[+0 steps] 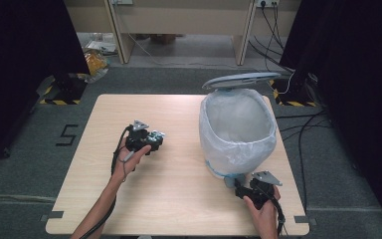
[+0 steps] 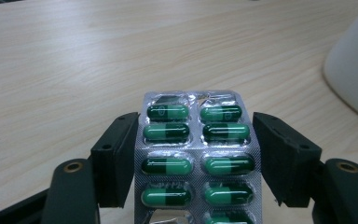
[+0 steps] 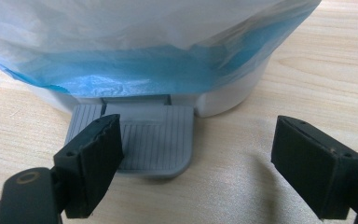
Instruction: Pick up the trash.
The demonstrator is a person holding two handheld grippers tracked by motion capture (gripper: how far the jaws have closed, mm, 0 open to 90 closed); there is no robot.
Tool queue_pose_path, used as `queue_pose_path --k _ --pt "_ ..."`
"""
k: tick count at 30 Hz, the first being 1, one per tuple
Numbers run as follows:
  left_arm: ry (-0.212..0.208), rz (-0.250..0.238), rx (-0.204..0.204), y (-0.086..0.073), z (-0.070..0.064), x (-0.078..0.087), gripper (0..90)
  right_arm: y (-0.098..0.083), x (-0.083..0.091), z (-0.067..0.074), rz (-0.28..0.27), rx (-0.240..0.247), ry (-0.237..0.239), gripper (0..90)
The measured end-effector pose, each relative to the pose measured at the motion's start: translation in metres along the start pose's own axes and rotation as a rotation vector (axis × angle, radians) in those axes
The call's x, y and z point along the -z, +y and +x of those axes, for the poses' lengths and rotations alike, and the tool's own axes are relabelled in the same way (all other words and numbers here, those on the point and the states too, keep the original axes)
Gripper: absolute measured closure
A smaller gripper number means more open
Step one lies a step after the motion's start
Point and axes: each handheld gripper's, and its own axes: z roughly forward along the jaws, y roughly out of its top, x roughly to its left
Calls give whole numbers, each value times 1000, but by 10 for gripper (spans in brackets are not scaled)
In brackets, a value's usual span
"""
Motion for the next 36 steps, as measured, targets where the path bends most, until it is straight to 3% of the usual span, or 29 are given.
queue_pose_path --k 17,36 --pt "-120 -112 -30 30 -26 43 339 0 0 0 -2 2 -2 169" --pt "-154 -244 -108 70 -50 84 339 0 0 0 -4 8 -4 169"
